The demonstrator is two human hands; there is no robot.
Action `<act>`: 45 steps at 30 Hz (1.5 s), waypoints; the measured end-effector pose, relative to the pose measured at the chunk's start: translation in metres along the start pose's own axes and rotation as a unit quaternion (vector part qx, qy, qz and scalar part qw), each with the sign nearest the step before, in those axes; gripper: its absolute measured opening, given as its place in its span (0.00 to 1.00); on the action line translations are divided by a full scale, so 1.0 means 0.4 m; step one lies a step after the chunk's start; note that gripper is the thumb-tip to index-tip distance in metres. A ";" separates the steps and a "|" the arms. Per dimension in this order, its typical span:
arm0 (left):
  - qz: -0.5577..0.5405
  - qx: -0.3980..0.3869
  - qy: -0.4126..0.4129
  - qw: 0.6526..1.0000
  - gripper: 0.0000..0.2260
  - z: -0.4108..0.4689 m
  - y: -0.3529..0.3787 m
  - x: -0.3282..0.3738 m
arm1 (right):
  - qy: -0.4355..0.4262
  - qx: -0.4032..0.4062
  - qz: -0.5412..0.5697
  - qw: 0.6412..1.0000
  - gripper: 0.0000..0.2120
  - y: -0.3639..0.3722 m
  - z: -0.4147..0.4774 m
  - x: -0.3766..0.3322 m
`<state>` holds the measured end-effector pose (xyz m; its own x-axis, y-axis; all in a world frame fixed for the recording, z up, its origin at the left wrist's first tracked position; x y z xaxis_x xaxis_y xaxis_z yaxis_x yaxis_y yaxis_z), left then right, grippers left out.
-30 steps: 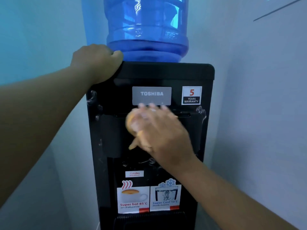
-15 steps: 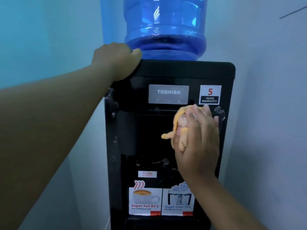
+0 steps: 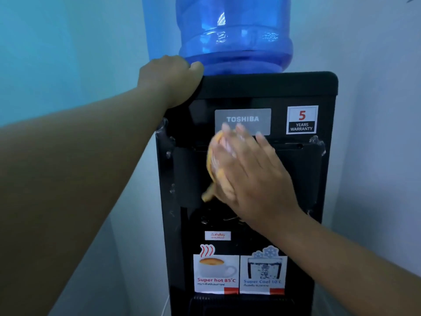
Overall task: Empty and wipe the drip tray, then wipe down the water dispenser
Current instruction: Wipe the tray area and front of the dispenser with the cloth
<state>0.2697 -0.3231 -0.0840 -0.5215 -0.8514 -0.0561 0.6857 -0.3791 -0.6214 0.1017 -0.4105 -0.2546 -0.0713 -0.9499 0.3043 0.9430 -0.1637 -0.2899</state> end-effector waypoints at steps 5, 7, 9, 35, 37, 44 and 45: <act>-0.021 -0.002 0.002 1.000 0.15 -0.007 -0.006 0.002 | -0.137 -0.088 0.015 0.987 0.23 0.052 0.081 -0.107; -0.022 -0.002 0.003 1.000 0.16 -0.008 -0.009 0.001 | -0.174 -0.102 0.000 0.980 0.25 0.015 0.033 -0.046; -0.021 0.001 0.002 1.000 0.16 -0.013 -0.007 0.001 | -0.122 -0.081 -0.008 0.989 0.25 -0.031 -0.022 0.038; -0.008 0.005 0.007 1.000 0.18 0.000 0.005 -0.003 | -0.025 -0.032 0.036 0.999 0.21 -0.093 -0.046 0.160; -0.008 0.008 0.001 1.000 0.18 0.003 0.007 -0.002 | 0.037 -0.011 0.029 0.999 0.20 -0.105 -0.046 0.161; -0.002 0.006 0.001 1.000 0.18 0.001 0.004 -0.005 | -0.005 -0.029 0.092 0.995 0.16 -0.006 0.072 -0.026; -0.001 0.007 0.001 1.000 0.18 0.002 0.004 -0.006 | -0.024 -0.036 0.087 0.995 0.16 -0.025 0.054 0.014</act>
<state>0.2724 -0.3221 -0.0843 -0.5241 -0.8498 -0.0569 0.6913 -0.3854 -0.6112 0.0988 -0.4086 -0.2303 0.1076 -0.9521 0.2864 0.9139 -0.0187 -0.4055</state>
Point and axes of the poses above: each hand's wrist, its own z-axis towards the middle knuckle, its own y-axis out of the palm, x = y × z, the point moved 2 cm from there along z, towards the middle knuckle, and after that the axes turned 11 degrees about z, right-handed, at the moved point
